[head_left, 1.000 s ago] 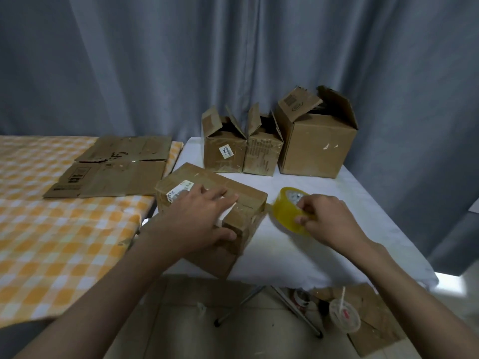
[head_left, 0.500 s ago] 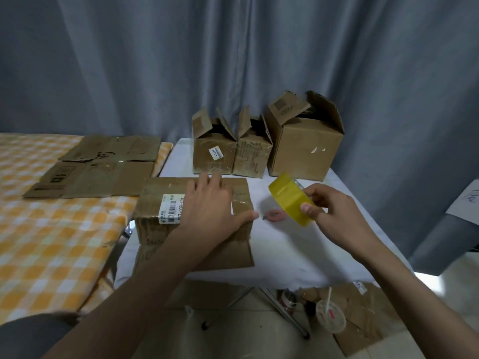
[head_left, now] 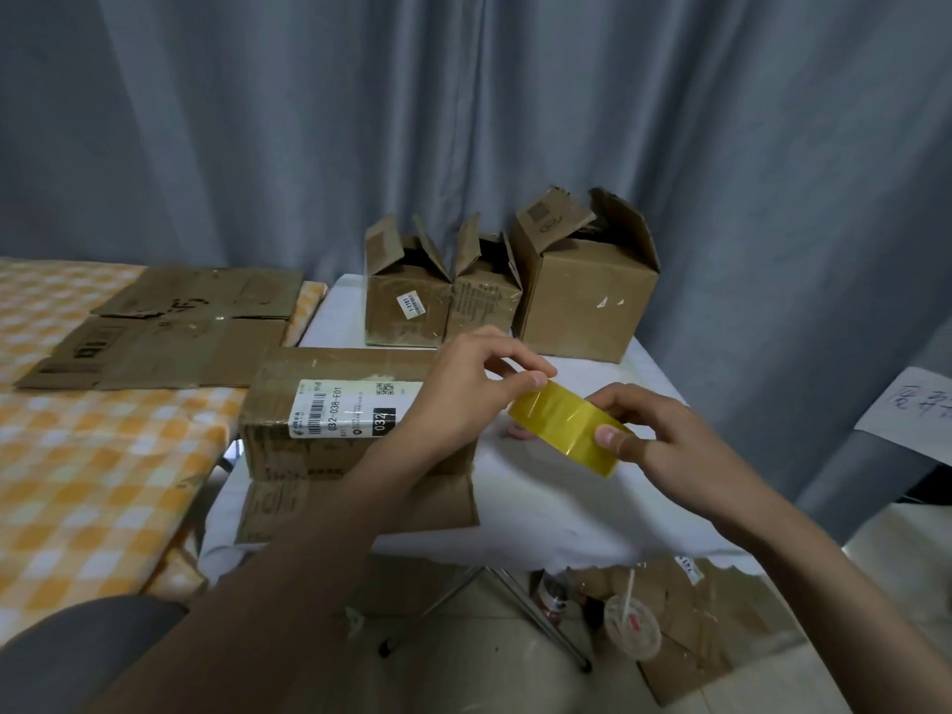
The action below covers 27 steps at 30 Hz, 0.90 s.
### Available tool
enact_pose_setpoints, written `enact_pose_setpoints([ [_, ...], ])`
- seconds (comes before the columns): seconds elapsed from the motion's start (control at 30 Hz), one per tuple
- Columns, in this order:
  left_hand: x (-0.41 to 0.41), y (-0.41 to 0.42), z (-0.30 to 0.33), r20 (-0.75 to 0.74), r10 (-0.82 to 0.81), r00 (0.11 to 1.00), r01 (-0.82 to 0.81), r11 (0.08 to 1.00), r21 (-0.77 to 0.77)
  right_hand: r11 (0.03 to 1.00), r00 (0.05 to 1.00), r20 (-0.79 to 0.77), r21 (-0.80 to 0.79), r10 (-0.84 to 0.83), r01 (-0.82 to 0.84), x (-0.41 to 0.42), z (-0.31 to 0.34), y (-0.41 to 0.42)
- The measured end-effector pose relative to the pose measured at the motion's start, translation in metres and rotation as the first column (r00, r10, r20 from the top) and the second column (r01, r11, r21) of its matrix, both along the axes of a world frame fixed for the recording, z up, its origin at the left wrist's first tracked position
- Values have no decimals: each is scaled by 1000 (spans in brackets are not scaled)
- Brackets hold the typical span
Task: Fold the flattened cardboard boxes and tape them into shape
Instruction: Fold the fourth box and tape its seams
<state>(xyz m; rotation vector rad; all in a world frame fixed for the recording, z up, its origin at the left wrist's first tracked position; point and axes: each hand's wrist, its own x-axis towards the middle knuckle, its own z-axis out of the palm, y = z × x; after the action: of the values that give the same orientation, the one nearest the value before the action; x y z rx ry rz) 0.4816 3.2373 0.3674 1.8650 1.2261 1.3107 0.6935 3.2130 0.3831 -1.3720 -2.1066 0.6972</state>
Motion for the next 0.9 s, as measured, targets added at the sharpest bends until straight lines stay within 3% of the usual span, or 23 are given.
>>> enact_pose_setpoints([
  [0.33, 7, -4, -2, 68, -11, 998, 11, 1000, -5, 999, 999, -38, -49, -15, 13, 8, 3, -3],
  [0.5, 8, -4, 0, 50, 12, 999, -5, 991, -132, 992, 998, -33, -122, -47, 43, 2, 5, -6],
  [0.63, 0, -7, 11, 133, 3, 991, 32, 964, -264, 974, 989, -24, -182, -144, 138, -7, 4, -5],
  [0.7, -6, -6, 18, 150, -2, 989, 50, 947, -317, 962, 977, -77, -209, -197, 178, -11, 3, -4],
  [0.83, -22, 0, 25, 163, 4, 987, 54, 936, -349, 947, 955, -274, -321, -111, 18, -26, -7, -7],
  [0.9, -29, 4, 24, 121, 43, 992, -2, 947, -322, 940, 932, -336, -339, -138, 17, -34, -11, -9],
])
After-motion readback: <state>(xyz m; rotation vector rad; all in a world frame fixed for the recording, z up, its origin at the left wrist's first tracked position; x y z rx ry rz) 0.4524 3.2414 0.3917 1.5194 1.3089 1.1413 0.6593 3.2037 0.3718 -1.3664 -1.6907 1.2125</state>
